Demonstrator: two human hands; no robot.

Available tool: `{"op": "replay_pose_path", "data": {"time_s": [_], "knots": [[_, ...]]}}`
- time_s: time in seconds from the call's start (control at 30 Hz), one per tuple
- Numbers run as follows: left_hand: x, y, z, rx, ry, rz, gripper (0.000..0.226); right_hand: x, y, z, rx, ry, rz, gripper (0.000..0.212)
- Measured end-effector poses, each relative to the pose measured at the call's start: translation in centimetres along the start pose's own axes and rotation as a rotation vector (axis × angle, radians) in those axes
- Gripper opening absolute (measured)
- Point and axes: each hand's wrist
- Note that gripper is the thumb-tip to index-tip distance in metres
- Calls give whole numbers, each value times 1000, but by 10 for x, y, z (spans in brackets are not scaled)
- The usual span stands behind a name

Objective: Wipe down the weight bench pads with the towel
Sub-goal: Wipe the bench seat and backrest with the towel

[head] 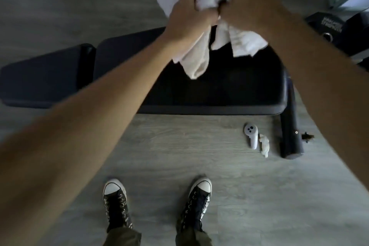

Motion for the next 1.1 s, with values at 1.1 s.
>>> {"op": "replay_pose_path", "data": {"time_s": [1.1], "knots": [[-34, -124, -86, -150, 13, -543, 67, 141, 5, 36, -153, -401, 115, 61]]}}
Point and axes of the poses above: each hand's wrist, its own z-axis away from the middle knuckle, its own y-axis out of the back of the hand, x = y × z, and after that the axes turned 12 degrees about -x, right-handed
